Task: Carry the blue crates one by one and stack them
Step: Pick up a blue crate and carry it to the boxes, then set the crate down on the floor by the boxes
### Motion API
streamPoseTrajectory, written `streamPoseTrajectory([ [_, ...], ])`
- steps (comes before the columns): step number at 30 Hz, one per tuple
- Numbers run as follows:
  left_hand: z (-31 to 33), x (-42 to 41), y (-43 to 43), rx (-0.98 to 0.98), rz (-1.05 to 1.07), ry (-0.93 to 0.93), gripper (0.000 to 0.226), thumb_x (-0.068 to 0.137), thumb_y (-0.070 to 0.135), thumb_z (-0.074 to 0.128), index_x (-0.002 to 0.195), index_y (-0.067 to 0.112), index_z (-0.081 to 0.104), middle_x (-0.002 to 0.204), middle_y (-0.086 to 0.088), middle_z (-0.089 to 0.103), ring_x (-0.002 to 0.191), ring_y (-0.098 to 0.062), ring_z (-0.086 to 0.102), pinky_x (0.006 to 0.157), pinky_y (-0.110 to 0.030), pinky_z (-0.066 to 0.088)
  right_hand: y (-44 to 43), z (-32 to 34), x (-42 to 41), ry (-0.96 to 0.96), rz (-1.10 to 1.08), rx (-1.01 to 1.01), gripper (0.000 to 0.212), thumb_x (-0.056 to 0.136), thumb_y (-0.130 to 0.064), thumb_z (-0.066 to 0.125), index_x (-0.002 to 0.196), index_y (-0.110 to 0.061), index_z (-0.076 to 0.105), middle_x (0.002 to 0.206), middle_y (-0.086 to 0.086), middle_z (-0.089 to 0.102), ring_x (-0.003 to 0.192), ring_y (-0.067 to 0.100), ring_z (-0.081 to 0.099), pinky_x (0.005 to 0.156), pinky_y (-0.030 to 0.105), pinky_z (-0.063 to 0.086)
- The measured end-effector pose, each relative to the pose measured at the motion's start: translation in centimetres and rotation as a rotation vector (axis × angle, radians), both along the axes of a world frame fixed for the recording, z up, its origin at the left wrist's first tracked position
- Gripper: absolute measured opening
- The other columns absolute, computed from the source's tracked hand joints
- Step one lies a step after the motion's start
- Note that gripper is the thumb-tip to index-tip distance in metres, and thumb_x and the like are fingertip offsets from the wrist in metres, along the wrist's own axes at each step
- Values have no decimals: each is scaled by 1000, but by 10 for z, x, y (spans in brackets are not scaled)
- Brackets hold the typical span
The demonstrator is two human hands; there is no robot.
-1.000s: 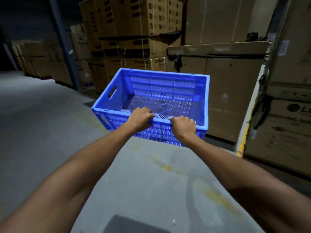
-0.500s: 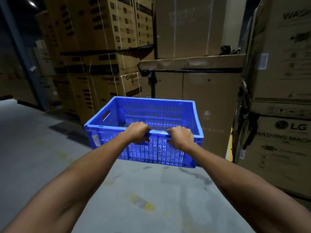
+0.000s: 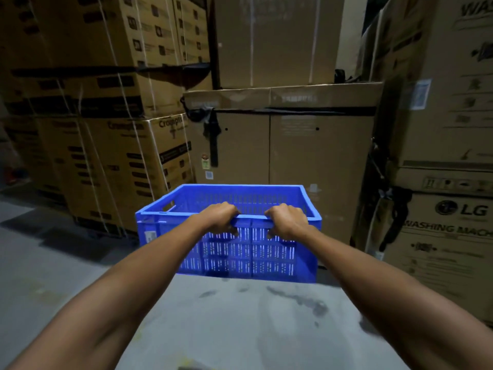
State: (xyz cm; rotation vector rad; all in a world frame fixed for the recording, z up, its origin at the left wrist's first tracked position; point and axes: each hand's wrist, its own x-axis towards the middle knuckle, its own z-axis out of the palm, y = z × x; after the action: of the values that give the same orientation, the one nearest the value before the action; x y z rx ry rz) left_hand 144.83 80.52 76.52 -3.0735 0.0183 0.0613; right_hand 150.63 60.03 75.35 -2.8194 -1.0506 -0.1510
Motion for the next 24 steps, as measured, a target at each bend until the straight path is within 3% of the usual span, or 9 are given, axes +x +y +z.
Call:
streamPoseTrajectory([
  [3,-13,60,42,-40,-39,26,40,77,46,79,89,11,62,86,-8,63,81,-30,60,67,-40,48,41,-9,50,7,-37,-19,34,72,-40,84,78,-23,56,84,-1,66,87,28,65,63,34,42],
  [8,-49,146,99,-45,-106,19,34,81,42,77,100,15,66,97,-10,68,91,-32,63,66,-35,44,94,-44,124,4,-86,-43,23,78,-34,78,87,-23,60,89,3,69,87,29,65,65,36,45],
  [16,-136,246,133,-59,-138,35,26,89,35,70,105,16,63,101,-11,68,96,-33,63,70,-37,44,128,-130,219,18,-112,-42,17,84,-33,71,88,-25,57,89,3,68,87,31,65,65,37,45],
  [20,-200,292,139,-39,-129,11,31,91,35,67,115,15,60,106,-12,67,100,-34,62,73,-38,44,137,-190,272,2,-91,-50,15,85,-32,71,94,-24,62,90,3,68,87,30,65,64,35,44],
  [24,-314,345,152,27,-154,-69,30,91,38,65,112,19,56,107,-10,68,99,-33,63,70,-37,41,149,-305,330,-33,-103,-35,16,85,-29,68,85,-24,53,90,4,67,88,32,65,65,36,44],
])
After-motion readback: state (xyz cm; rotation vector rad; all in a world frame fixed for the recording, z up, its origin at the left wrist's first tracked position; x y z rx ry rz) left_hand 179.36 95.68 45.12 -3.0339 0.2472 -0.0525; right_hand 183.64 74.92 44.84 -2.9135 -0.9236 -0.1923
